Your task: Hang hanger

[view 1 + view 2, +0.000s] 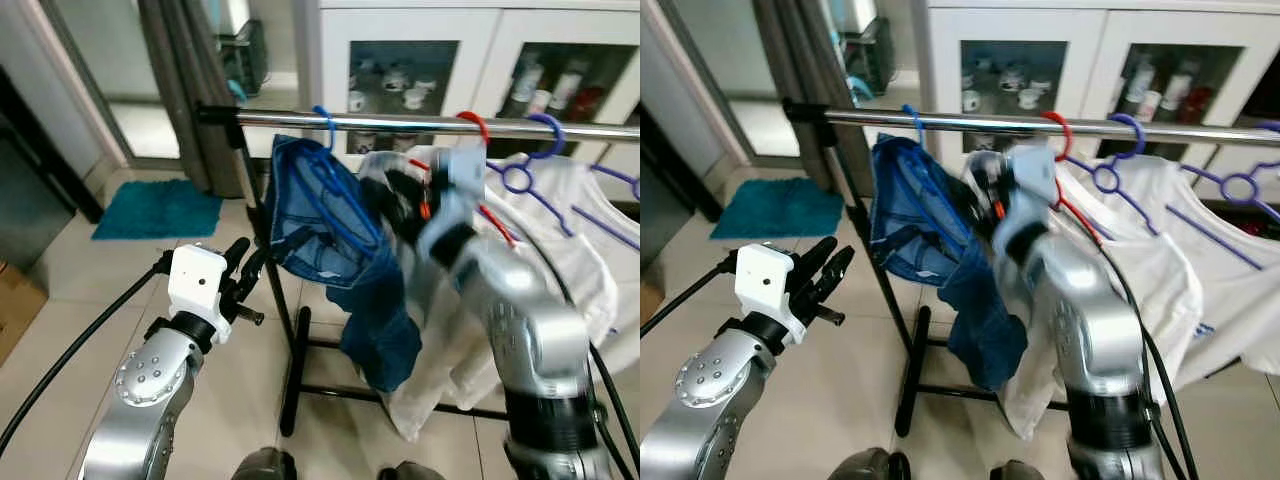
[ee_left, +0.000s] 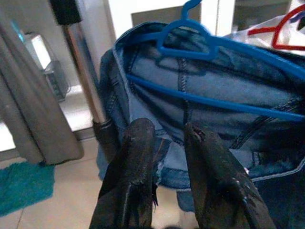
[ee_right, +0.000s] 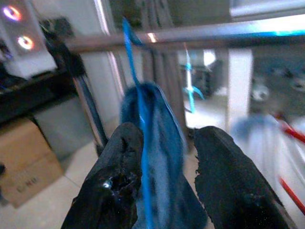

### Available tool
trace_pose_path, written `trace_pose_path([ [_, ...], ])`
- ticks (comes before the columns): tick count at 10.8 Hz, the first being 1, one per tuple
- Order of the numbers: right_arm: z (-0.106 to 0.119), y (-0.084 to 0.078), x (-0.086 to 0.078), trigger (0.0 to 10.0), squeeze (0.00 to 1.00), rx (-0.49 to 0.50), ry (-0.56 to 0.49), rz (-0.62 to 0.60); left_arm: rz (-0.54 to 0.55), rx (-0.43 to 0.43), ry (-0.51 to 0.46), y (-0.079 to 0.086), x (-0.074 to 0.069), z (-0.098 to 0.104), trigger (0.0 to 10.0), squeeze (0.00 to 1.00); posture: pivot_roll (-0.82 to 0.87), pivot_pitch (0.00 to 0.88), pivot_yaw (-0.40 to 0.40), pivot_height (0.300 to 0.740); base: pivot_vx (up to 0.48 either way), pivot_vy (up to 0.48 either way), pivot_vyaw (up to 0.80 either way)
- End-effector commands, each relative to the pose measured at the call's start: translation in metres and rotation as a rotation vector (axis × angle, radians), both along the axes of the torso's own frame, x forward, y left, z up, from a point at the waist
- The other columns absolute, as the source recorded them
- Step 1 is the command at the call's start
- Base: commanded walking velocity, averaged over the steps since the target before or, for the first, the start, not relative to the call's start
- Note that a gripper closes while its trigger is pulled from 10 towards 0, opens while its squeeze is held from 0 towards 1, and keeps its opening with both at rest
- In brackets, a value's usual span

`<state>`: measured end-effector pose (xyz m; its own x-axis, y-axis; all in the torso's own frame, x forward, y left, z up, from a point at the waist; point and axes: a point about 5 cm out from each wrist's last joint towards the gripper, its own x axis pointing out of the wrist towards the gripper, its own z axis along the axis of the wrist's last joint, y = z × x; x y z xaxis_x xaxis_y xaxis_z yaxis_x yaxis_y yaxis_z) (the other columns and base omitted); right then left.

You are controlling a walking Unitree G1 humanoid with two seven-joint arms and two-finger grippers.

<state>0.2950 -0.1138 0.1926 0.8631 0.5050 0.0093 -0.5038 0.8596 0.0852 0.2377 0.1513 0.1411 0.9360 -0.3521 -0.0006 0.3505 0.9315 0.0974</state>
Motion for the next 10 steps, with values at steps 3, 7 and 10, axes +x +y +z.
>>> trace_pose_path([
  [3,-0.002,0.005,-0.015,10.0,0.00,-0.016,-0.034,0.007,0.012,0.010,0.008,0.001,-0.003,-0.003,10.0,0.00,-0.03,0.046,0.097,0.740,0.000,-0.430,0.00],
  [7,-0.008,0.010,-0.010,10.0,0.00,-0.048,-0.032,-0.034,0.027,-0.017,0.011,0.000,0.000,0.000,10.0,0.00,-0.02,0.037,0.079,0.740,0.000,-0.215,0.00],
  [10,-0.014,0.000,-0.009,10.0,0.00,-0.055,0.006,-0.082,0.019,-0.045,0.033,-0.004,-0.005,-0.002,10.0,0.00,-0.02,0.057,0.077,0.740,0.000,0.000,0.00],
])
